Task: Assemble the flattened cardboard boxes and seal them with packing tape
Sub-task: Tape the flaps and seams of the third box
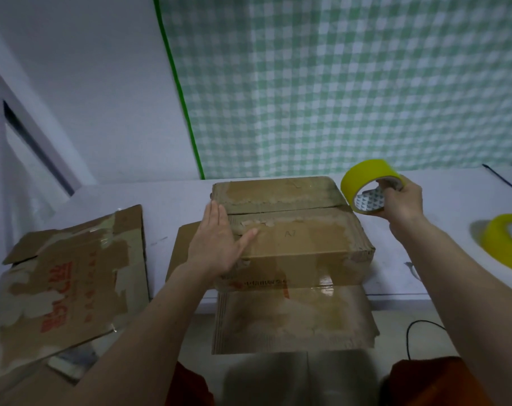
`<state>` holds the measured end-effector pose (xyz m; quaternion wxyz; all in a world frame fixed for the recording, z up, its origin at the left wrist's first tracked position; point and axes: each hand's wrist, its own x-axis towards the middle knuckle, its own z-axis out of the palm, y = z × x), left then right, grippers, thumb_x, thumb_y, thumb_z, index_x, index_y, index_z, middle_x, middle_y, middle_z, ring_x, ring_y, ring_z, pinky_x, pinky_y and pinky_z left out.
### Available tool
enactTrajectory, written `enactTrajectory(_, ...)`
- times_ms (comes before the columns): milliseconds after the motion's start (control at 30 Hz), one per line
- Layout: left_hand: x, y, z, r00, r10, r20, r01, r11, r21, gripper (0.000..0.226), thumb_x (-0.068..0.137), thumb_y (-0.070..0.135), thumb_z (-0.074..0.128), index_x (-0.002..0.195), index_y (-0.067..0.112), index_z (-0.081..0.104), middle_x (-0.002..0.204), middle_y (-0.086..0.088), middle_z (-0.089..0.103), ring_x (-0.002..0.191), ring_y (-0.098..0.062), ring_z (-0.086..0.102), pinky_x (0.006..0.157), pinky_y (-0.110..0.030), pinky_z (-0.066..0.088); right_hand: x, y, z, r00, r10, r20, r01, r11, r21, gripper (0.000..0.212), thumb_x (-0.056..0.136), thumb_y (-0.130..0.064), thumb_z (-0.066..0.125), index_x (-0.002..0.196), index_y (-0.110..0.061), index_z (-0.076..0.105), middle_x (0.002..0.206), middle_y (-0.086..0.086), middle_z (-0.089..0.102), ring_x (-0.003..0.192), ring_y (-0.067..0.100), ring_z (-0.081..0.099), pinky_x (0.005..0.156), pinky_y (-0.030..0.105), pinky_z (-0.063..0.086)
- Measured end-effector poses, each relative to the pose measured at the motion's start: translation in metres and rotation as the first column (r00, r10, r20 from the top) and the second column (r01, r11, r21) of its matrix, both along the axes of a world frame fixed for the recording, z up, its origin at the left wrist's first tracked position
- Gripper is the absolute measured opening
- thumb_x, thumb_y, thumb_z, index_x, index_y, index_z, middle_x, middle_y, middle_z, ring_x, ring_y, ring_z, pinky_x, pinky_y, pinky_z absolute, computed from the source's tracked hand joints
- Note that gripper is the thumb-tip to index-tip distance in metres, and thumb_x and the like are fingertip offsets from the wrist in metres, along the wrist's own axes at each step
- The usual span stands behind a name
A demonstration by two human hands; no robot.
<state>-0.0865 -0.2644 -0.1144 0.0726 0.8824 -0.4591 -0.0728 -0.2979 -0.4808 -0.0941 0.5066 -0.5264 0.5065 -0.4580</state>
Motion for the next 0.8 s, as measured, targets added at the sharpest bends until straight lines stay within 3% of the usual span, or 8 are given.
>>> enactTrajectory(133,-0.002,-0.001,0.001,1.000,0.000,0.004,0.000,1.000,-0.001,0.094,0.091,0.069,0.021,0.152,0.003,-0.007,0.161,-0.011,-0.011,0.149,-0.021,-0.010,0.117,-0.031,-0.004,-0.001,-0.003,-0.011,1.000,-0.009,0.004,0.009,1.000,0.017,0.014,0.097,-0.005,0.047,0.100,-0.013,0.059,0.100,0.015,0.058,0.106,0.040,0.058,0.084,0.054,0.053)
enactTrajectory(267,-0.003,-0.002,0.002,1.000,0.005,0.024,-0.005,1.000,0.019,0.092,0.092,0.068,0.021,0.152,0.004,-0.005,0.161,-0.012,-0.010,0.149,-0.021,-0.009,0.117,-0.030,-0.003,-0.001,-0.011,-0.015,0.999,0.003,-0.054,-0.004,1.000,-0.021,0.024,0.093,0.005,0.042,0.101,-0.010,0.060,0.108,0.024,0.060,0.107,0.042,0.058,0.087,0.059,0.050)
enactTrajectory(433,-0.003,-0.002,0.001,1.000,0.003,0.013,-0.003,1.000,0.031,0.092,0.091,0.068,0.022,0.152,0.005,-0.005,0.161,-0.011,-0.009,0.149,-0.020,-0.008,0.116,-0.030,-0.002,-0.007,-0.016,-0.027,0.994,0.002,-0.113,-0.007,0.999,-0.045,0.035,0.088,0.013,0.035,0.096,-0.013,0.056,0.110,0.025,0.059,0.105,0.042,0.057,0.088,0.060,0.049)
enactTrajectory(533,0.000,-0.002,0.001,1.000,0.002,-0.006,-0.002,1.000,0.026,0.090,0.092,0.066,0.023,0.152,0.005,-0.005,0.161,-0.010,-0.008,0.149,-0.020,-0.007,0.116,-0.030,-0.002,-0.006,-0.014,-0.038,0.999,-0.026,-0.035,0.027,0.999,0.029,0.029,0.091,0.012,0.037,0.101,-0.006,0.057,0.099,0.017,0.057,0.097,0.040,0.059,0.086,0.060,0.050)
enactTrajectory(667,-0.002,-0.002,0.002,1.000,-0.013,-0.014,0.013,1.000,0.012,0.087,0.094,0.063,0.025,0.152,0.005,-0.003,0.162,-0.011,-0.006,0.149,-0.021,-0.006,0.116,-0.030,-0.001,-0.002,-0.014,-0.041,0.999,-0.031,0.031,0.029,0.998,0.046,0.034,0.092,0.013,0.036,0.115,0.001,0.056,0.105,0.020,0.058,0.095,0.035,0.059,0.081,0.051,0.053)
enactTrajectory(733,-0.001,-0.001,0.003,1.000,-0.019,0.012,0.018,0.999,0.038,0.084,0.095,0.061,0.023,0.153,0.005,-0.001,0.162,-0.012,-0.005,0.149,-0.022,-0.004,0.118,-0.033,-0.001,-0.003,-0.014,-0.043,0.999,-0.034,0.030,0.033,0.999,0.041,0.031,0.093,0.011,0.037,0.112,-0.001,0.058,0.108,0.022,0.059,0.098,0.036,0.058,0.079,0.048,0.053)
enactTrajectory(800,-0.003,-0.004,0.005,0.996,-0.006,0.091,-0.004,0.993,0.118,0.077,0.097,0.058,0.017,0.153,0.007,0.003,0.162,-0.014,-0.002,0.149,-0.027,-0.002,0.121,-0.042,0.001,-0.005,-0.015,-0.049,1.000,-0.021,-0.002,0.021,0.999,0.036,0.022,0.095,0.003,0.043,0.105,-0.008,0.059,0.106,0.021,0.060,0.097,0.036,0.059,0.083,0.053,0.053)
